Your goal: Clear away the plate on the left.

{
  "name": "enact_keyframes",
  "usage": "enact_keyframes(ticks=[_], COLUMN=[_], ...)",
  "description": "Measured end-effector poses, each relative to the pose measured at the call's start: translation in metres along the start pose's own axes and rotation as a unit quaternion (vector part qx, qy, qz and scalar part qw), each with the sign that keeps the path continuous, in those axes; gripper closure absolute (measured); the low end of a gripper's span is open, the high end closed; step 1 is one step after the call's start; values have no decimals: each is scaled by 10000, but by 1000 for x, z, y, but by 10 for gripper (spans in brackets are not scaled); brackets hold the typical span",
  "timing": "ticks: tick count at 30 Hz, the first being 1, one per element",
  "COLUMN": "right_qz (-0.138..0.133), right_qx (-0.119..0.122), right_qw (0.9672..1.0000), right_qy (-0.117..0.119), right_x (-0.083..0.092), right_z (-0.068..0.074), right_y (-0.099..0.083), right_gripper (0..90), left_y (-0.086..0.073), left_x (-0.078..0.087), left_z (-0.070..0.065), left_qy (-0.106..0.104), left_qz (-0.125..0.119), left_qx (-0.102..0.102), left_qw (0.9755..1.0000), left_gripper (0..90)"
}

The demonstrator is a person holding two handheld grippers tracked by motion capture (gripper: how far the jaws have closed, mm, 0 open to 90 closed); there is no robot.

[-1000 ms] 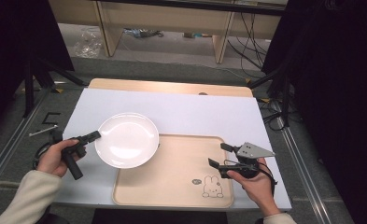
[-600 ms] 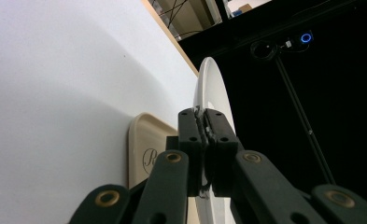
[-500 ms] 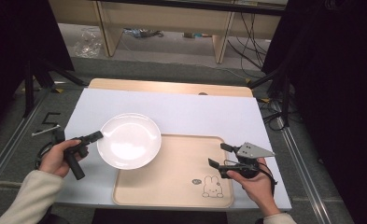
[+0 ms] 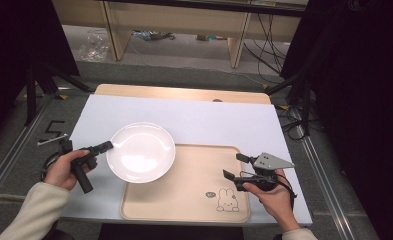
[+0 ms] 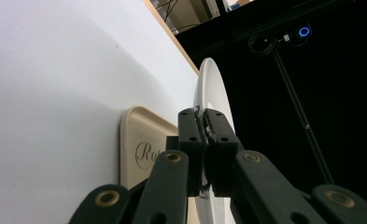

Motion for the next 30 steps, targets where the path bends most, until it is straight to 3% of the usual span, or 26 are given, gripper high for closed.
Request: enact_keyframes(ticks=[21,22,23,30], right_qz=[1,-108,0,-4], right_qx=[2,-30,1,4], right_qw=[10000,9999,10000,10000], right_qy=[8,58,11,13], right_x=[0,-2,0,0], right_z=[0,1,0,0], right_y=[0,1,0,0], right_gripper=[223,223,223,223], left_y=[-7,-8,-8,-11], left_x=[-10,-10,-10,-14], left_z=[-5,-6,-6,-8], left_qy=[-7,-9,-6,-41], left_qz=[166,170,173,241], left_qx=[-4,-17,-16,-39], left_qw=[9999,9999,9998,9997], left_gripper=[855,856,856,856])
Point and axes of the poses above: each handheld gripper's, and its own axes: x roughly backward along the jaws, y roughly out of its top, z roughly to its left, the point moved 6 cm from there along -x, roughly forward along the jaws, and after that the axes turned 11 degrees about z, right-handed, at the moved point
